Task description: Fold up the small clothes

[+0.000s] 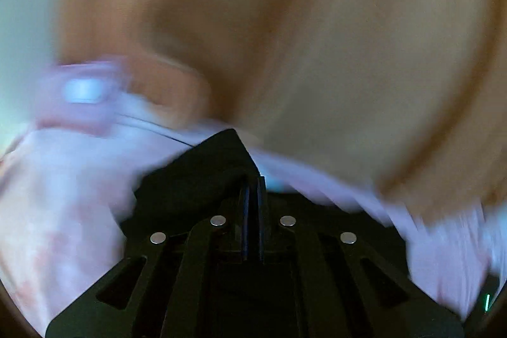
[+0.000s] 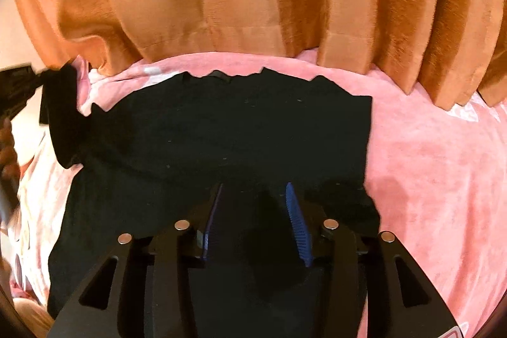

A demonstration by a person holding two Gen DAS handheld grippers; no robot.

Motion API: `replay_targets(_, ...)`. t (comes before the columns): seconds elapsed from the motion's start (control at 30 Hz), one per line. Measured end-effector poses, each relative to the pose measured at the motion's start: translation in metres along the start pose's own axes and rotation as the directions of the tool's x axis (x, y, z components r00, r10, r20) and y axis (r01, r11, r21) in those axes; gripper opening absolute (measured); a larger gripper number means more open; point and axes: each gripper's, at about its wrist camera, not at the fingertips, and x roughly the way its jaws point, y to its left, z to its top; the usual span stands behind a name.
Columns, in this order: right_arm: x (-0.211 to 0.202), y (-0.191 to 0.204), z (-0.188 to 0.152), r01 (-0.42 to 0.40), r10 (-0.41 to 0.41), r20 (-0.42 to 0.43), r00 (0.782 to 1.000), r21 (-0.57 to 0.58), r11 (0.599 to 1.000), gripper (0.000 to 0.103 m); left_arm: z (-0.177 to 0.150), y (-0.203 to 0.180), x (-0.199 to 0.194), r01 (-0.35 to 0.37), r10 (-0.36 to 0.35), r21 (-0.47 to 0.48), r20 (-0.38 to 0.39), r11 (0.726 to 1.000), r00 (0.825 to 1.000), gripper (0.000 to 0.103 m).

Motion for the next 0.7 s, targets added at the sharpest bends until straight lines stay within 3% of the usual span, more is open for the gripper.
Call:
replay_targets(0.07, 0.004, -0.008, 0.000, 0.006, -0.005, -0.027, 1.000, 0.013, 1.000, 0.044, -0.030, -0.042, 0.023, 0.040, -0.032, 0.086, -0.098, 0.995, 0.995, 0.016)
replay_targets(0.13, 0.006, -0.015, -0.001, 0.027, -0.027, -0.039, 0.999, 0.019, 0.999, 0.045, -0.065, -0.064, 0.040, 0.014, 0.009, 0.120, -0.182, 0.993, 0.983, 0.042)
replay_targets(0.17, 0.005, -0.020, -0.001, 0.048, -0.048, -0.046, 0.998, 0.018, 0.999, 0.046, -0.074, -0.066, 0.039, -0.005, 0.026, 0.111, -0.195, 0.994, 0.980, 0.045)
replay_targets(0.27, 0.001, -0.026, -0.001, 0.053, -0.052, -0.044, 0.998, 0.010, 0.999, 0.048, -0.082, -0.051, 0.025, -0.040, 0.053, 0.081, -0.161, 0.996, 0.985, 0.057)
replay_targets(0.33, -0.002, -0.027, 0.000, 0.050, -0.050, -0.033, 0.998, -0.007, 0.999, 0.049, -0.072, -0.025, 0.011, -0.130, 0.132, 0.027, -0.098, 0.991, 0.986, 0.067)
replay_targets(0.43, -0.005, -0.017, 0.005, 0.029, -0.029, 0.002, 1.000, -0.066, 0.997, 0.049, -0.056, 0.027, -0.012, -0.207, 0.203, -0.106, -0.050, 0.973, 0.978, 0.071)
replay_targets(0.5, 0.002, -0.007, 0.009, -0.055, 0.055, -0.013, 0.998, -0.067, 0.996, 0.049, -0.045, 0.060, -0.013, -0.238, 0.228, -0.207, -0.075, 0.949, 0.971, 0.071)
replay_targets(0.63, 0.033, 0.001, 0.020, -0.212, 0.217, -0.077, 0.973, 0.060, 0.975, 0.049, -0.040, 0.116, -0.012, -0.304, 0.267, -0.371, -0.149, 0.878, 0.952, 0.071)
replay_targets(0.7, 0.050, 0.005, 0.025, -0.246, 0.259, -0.093, 0.961, 0.129, 0.961, 0.049, -0.045, 0.136, -0.009, -0.297, 0.238, -0.446, -0.185, 0.844, 0.954, 0.071)
